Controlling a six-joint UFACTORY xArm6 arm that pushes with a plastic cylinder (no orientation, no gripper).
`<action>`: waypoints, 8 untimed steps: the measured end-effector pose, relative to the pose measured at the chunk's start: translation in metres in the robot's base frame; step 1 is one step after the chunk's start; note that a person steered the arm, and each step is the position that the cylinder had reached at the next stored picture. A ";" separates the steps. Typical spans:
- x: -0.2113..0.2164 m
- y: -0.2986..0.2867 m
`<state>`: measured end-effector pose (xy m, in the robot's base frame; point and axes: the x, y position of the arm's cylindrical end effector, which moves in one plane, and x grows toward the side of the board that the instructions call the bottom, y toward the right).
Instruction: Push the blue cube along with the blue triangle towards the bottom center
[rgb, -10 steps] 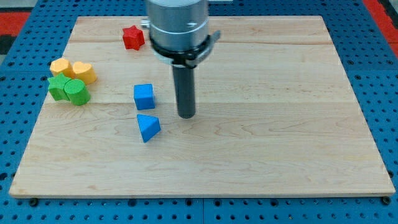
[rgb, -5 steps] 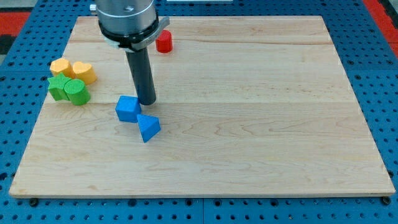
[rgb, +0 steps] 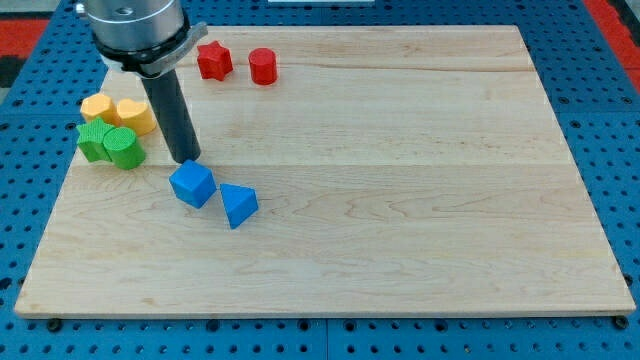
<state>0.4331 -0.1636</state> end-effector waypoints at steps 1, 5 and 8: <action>0.001 -0.003; 0.036 0.007; 0.052 0.072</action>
